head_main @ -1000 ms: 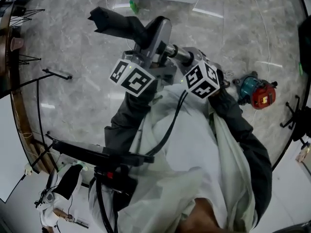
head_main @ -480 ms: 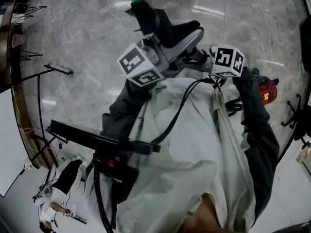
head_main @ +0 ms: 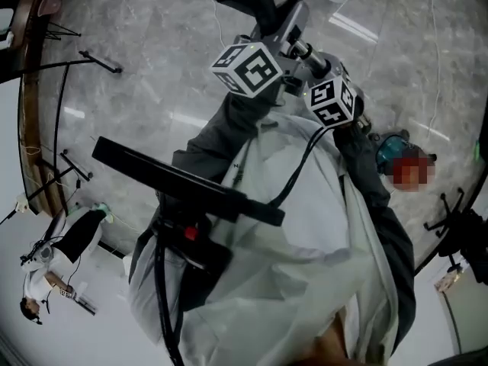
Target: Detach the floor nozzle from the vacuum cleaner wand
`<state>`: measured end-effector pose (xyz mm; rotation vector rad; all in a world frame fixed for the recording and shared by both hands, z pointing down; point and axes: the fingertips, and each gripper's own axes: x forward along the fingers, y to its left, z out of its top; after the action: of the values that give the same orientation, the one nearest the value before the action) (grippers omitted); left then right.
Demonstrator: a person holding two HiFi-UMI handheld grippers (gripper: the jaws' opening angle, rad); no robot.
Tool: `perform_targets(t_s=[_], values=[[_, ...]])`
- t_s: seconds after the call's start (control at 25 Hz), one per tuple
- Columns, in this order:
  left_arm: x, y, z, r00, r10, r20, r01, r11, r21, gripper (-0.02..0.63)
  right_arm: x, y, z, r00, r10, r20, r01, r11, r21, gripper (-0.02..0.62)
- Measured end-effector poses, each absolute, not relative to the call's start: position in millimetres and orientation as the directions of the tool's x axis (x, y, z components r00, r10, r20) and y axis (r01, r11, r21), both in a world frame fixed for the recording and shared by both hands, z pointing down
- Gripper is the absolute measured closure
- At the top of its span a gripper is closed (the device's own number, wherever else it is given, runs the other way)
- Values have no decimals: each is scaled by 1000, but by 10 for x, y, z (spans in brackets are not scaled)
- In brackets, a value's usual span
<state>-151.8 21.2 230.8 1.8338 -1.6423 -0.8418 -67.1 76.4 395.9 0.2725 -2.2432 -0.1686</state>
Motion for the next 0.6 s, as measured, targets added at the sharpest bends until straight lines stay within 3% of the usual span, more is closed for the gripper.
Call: perform_targets(t_s=[0.08,0.2,0.28,0.36,0.44,0.48,0.6], values=[[-1485,303,2320,101,-989,-108,-676,-148,722,531,-700,934,4001,-652,-126,748,-51,991,123,558],[-1168,449,2148,276,-942,-190,-697,-333,636,526,-595,1273,3952,-686,228,691,197,972,-125,557],[-924,532,1979,381,-885,-268,-675,-465,573,526,-423,1448,3831,-640,443,627,356,895,-269,557],[-796,549,1857,421,-852,-312,-658,-523,542,526,-297,1517,3705,-588,561,583,439,826,-352,557],[-850,482,1840,380,-873,-305,-664,-487,567,526,-312,1444,3667,-589,543,598,423,838,-344,558],[-934,435,1870,328,-901,-284,-673,-434,600,526,-357,1362,3685,-611,474,634,371,879,-299,558],[-1225,352,2009,109,-980,-169,-684,-197,703,534,-478,1050,3751,-669,52,741,68,998,-9,558]])
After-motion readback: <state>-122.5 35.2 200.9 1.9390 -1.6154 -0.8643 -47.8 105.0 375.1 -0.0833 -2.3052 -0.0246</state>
